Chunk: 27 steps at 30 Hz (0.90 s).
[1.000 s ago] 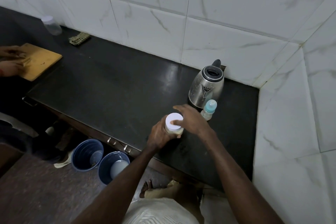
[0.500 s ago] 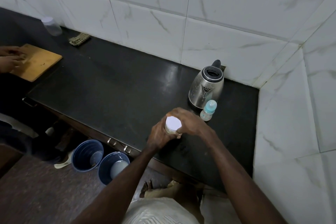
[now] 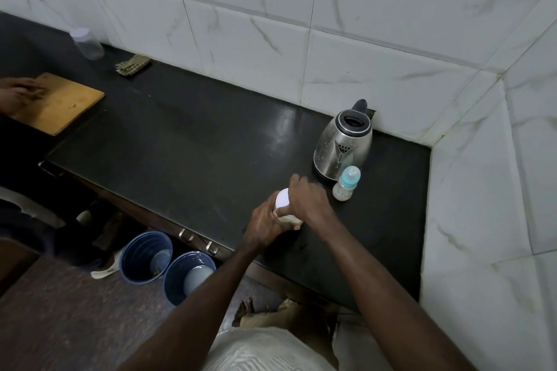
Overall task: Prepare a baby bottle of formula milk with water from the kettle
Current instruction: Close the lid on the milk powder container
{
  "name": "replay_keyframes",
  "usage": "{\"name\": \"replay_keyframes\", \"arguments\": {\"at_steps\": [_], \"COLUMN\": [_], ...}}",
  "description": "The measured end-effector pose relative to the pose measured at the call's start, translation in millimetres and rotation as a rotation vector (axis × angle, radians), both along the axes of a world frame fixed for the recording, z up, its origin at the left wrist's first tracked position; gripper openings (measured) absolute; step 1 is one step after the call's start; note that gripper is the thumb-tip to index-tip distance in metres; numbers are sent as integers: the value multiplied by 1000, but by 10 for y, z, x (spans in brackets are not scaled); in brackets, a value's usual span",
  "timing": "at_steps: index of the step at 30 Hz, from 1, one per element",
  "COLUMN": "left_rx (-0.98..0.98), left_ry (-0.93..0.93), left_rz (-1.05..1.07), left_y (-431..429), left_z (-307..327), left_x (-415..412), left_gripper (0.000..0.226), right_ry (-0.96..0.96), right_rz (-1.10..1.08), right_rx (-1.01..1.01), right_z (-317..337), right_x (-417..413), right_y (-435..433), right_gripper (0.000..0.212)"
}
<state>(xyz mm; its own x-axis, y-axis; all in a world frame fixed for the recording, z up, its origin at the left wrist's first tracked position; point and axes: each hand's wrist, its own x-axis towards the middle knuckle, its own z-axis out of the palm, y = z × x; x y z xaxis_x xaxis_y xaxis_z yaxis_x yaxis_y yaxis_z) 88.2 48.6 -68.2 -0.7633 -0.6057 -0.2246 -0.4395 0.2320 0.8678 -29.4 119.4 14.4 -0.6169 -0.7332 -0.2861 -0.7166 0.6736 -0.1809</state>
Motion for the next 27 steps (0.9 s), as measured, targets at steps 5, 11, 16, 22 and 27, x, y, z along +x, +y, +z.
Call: {"name": "replay_keyframes", "arguments": {"at_steps": [5, 11, 16, 22, 27], "left_rx": [-34, -70, -76, -74, -40], "left_ry": [-19, -39, -38, -47, -23], "left_rz": [4, 16, 26, 13, 22], "left_y": [-4, -7, -6, -14, -9], "left_z": [-19, -37, -49, -28, -17], "left_x": [-12, -26, -32, -21, -17], "left_gripper": [92, 89, 90, 91, 96], "right_ry": [-4, -71, -217, -201, -118], "right_rz": [203, 431, 548, 556, 398], "right_rx": [-1, -11, -64, -123, -59], "right_z": [52, 16, -32, -106, -17], "right_x": [-84, -176, -305, -326, -249], "right_y": [25, 108, 142, 192, 174], "right_gripper": [75, 74, 77, 74, 73]}}
